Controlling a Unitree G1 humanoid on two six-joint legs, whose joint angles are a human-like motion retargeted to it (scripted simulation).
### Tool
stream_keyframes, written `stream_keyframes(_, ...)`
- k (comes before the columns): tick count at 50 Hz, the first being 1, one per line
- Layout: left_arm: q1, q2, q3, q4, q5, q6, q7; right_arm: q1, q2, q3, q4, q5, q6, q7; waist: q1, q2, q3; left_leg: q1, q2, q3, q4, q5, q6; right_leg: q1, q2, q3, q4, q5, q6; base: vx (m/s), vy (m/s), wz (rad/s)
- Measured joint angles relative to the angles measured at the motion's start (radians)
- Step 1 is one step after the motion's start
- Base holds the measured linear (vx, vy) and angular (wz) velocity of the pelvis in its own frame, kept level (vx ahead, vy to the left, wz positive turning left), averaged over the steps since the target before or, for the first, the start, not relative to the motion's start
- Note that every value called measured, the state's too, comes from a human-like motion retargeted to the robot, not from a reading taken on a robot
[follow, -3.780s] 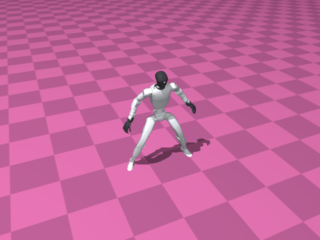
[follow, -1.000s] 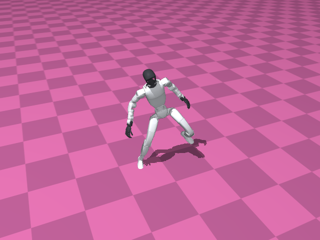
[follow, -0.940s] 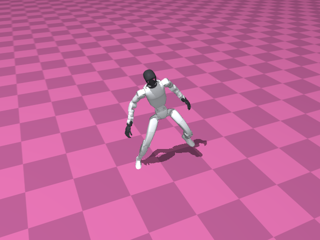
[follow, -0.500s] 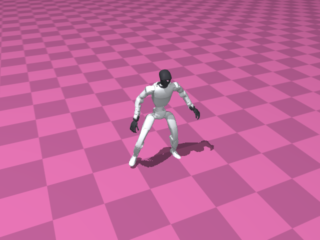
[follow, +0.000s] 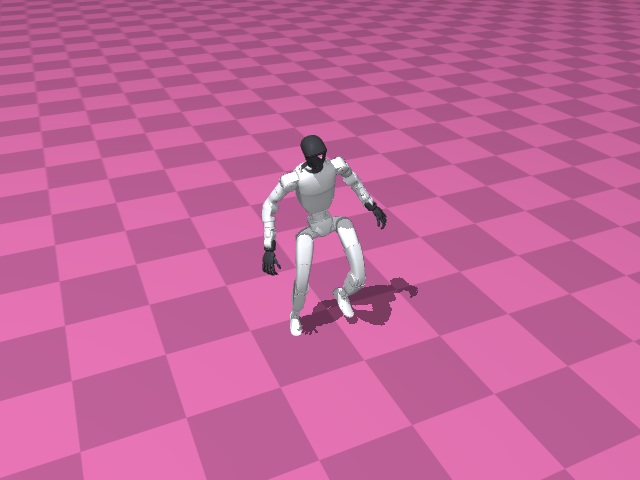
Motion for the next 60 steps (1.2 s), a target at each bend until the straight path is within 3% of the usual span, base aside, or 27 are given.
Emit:
stream_keyframes(5,0.025,-0.016,0.033,0.072,-0.025,-0.003,-0.022,0.009,-0.046,-0.048,-0.037,0.030,0.003,0.042,-0.032,-0.034,-0.012,-0.237,0.108,0.062,0.513,-0.159,0.000,-0.055,-0.120,0.035,0.009,0.022,0.032,-0.07,0.26,0.27)
stream_keyframes(10,0.048,-0.020,0.060,0.109,-0.130,0.010,-0.014,0.093,-0.053,-0.120,0.011,0.036,0.022,0.042,-0.035,-0.065,-0.035,-0.310,0.180,0.007,0.711,-0.214,0.000,-0.057,-0.201,0.051,-0.008,0.045,0.060,0.04,0.15,0.13)
stream_keyframes(15,0.064,-0.027,0.090,0.117,-0.193,0.015,0.000,0.151,-0.044,-0.204,0.093,0.047,0.035,0.028,-0.043,-0.075,-0.049,-0.276,0.226,-0.007,0.648,-0.137,0.000,-0.055,-0.270,0.062,-0.028,0.074,0.073,0.04,0.29,0.11)
stream_keyframes(18,0.059,-0.043,0.102,0.140,-0.199,0.018,-0.010,0.162,-0.052,-0.246,0.130,0.067,0.039,0.024,-0.065,-0.076,-0.058,-0.224,0.199,0.015,0.496,-0.009,0.000,-0.056,-0.329,0.066,-0.057,0.105,0.092,-0.01,0.47,0.19)
stream_keyframes(21,0.061,-0.061,0.105,0.174,-0.196,0.017,-0.029,0.170,-0.057,-0.274,0.155,0.096,0.038,0.017,-0.074,-0.057,-0.063,-0.123,0.183,-0.007,0.294,0.040,0.000,-0.046,-0.347,0.073,-0.076,0.122,0.102,0.06,0.43,-0.17)
stream_keyframes(23,0.076,-0.070,0.100,0.195,-0.196,0.018,-0.042,0.184,-0.050,-0.287,0.164,0.121,0.033,0.003,-0.073,-0.035,-0.070,-0.025,0.212,-0.035,0.132,0.061,0.000,-0.034,-0.326,0.076,-0.075,0.117,0.095,0.15,0.31,-0.51)
stream_keyframes(27,0.102,-0.059,0.090,0.229,-0.204,0.025,-0.062,0.204,-0.008,-0.301,0.177,0.185,0.022,-0.033,-0.033,0.066,-0.071,0.196,0.336,-0.111,-0.246,0.115,0.001,-0.009,-0.188,0.086,-0.060,0.113,0.060,0.11,0.39,-0.85)
stream_keyframes(29,0.092,-0.043,0.082,0.244,-0.211,0.027,-0.065,0.195,0.016,-0.300,0.188,0.212,0.019,-0.049,-0.022,0.102,-0.071,0.292,0.340,-0.157,-0.444,0.125,0.021,0.002,-0.152,0.082,-0.078,0.134,0.060,-0.01,0.61,-0.37)
stream_keyframes(30,0.085,-0.035,0.078,0.248,-0.213,0.028,-0.063,0.190,0.028,-0.297,0.192,0.222,0.019,-0.055,-0.023,0.111,-0.074,0.333,0.332,-0.172,-0.528,0.109,0.042,0.004,-0.149,0.077,-0.090,0.148,0.066,-0.06,0.70,0.06)
stream_keyframes(34,0.033,0.003,0.055,0.260,-0.200,0.018,-0.029,0.149,0.088,-0.246,0.199,0.206,0.025,-0.055,-0.049,0.089,-0.060,0.428,0.269,-0.123,-0.654,-0.138,0.119,0.009,-0.212,0.039,-0.131,0.286,0.107,-0.12,0.75,0.33)
stream_keyframes(37,-0.010,0.031,0.038,0.256,-0.192,0.022,0.018,0.117,0.137,-0.187,0.181,0.146,0.030,-0.039,-0.072,0.078,-0.022,0.418,0.240,-0.120,-0.627,-0.180,0.133,-0.056,-0.223,0.011,-0.011,0.357,0.102,-0.18,0.68,0.25)
stream_keyframes(40,-0.050,0.064,0.032,0.234,-0.213,0.036,0.057,0.090,0.167,-0.123,0.143,0.078,0.024,-0.028,-0.078,0.100,0.012,0.398,0.266,-0.119,-0.598,-0.174,0.142,-0.203,-0.182,-0.080,0.307,0.233,0.051,-0.18,0.53,-0.15)
stream_keyframes(45,-0.102,0.122,0.035,0.190,-0.232,0.057,0.045,0.071,0.168,-0.087,0.085,0.055,-0.002,-0.025,-0.082,0.129,0.012,0.420,0.290,-0.089,-0.696,-0.146,0.193,-0.350,-0.121,-0.284,0.788,-0.001,-0.087,-0.11,0.35,-0.27)
stream_keyframes(50,-0.140,0.174,0.014,0.143,-0.215,0.070,0.005,0.108,0.156,-0.155,0.062,0.200,-0.024,-0.013,-0.117,0.111,-0.015,0.444,0.227,-0.086,-0.815,-0.106,0.194,-0.401,0.003,-0.280,1.006,-0.117,-0.122,-0.04,0.28,0.23)
stream_keyframes(55,-0.160,0.166,0.000,0.110,-0.211,0.070,0.002,0.155,0.119,-0.213,0.076,0.286,-0.024,0.020,-0.145,0.099,-0.052,0.470,0.118,-0.097,-0.931,-0.070,0.177,-0.371,0.121,-0.199,0.868,-0.100,-0.087,0.00,0.25,0.40)
stream_keyframes(60,-0.141,0.091,-0.003,0.100,-0.226,0.043,0.025,0.153,0.076,-0.217,0.129,0.236,0.001,0.014,-0.157,0.108,-0.071,0.523,0.003,-0.105,-1.031,-0.053,0.140,-0.177,0.232,-0.023,0.309,0.126,0.030,0.06,0.18,0.31)
